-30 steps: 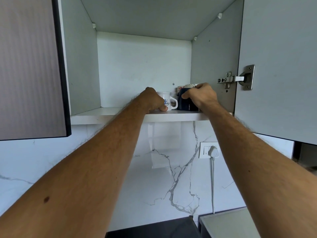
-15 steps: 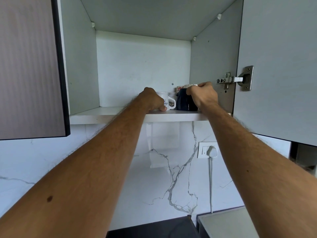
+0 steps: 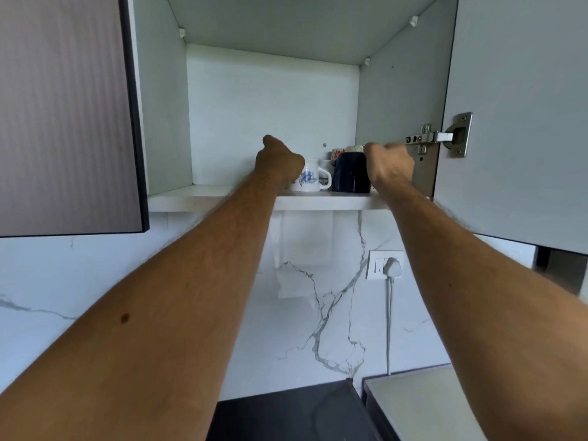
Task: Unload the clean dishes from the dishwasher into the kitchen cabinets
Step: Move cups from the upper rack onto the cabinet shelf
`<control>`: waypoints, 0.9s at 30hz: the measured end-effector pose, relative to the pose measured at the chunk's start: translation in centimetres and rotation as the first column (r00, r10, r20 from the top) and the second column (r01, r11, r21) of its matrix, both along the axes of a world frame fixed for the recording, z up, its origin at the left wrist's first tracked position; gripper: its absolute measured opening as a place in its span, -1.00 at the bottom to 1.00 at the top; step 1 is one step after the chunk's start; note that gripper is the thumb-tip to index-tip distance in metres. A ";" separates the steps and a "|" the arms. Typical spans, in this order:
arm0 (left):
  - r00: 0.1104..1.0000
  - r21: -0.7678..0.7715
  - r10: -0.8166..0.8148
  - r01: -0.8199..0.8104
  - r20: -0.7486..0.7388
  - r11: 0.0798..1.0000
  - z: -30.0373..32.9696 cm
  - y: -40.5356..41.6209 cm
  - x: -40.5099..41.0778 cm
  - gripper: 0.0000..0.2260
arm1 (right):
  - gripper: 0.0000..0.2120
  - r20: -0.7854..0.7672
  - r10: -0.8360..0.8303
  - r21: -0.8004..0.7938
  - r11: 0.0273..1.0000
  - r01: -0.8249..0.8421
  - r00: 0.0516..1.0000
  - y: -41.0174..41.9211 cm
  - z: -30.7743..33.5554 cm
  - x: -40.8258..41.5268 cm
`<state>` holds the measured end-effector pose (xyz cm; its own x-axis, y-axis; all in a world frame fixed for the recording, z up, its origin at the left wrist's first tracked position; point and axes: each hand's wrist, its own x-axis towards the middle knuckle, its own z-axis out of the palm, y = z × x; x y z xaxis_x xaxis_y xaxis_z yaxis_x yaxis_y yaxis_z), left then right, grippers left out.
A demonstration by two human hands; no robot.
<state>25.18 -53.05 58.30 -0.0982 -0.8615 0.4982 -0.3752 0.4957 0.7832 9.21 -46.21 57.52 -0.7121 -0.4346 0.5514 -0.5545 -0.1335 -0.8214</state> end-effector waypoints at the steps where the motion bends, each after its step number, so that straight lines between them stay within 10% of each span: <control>1: 1.000 -0.012 0.012 -0.012 -0.020 1.000 0.1 0.3 0.2 -0.54 | -0.68 -0.009 0.013 0.016 1.000 -0.012 1.000 0.4 -0.1 0.3; 5: 0.995 -0.188 0.012 -0.031 -0.100 0.982 0.0 1.6 0.8 -0.86 | -0.70 -0.078 0.018 -0.014 1.000 -0.019 0.997 1.8 -0.9 1.6; 17: 0.984 -0.608 0.064 -0.154 -0.167 0.779 -7.2 7.7 2.8 -0.58 | -0.78 -0.265 -0.132 -0.025 0.991 0.130 0.955 7.9 -5.7 5.4; 27: 0.978 -0.367 0.029 0.050 0.208 0.929 -19.1 15.9 0.4 -0.67 | -0.78 -0.190 -0.254 0.165 0.944 0.285 0.948 18.3 -17.8 4.0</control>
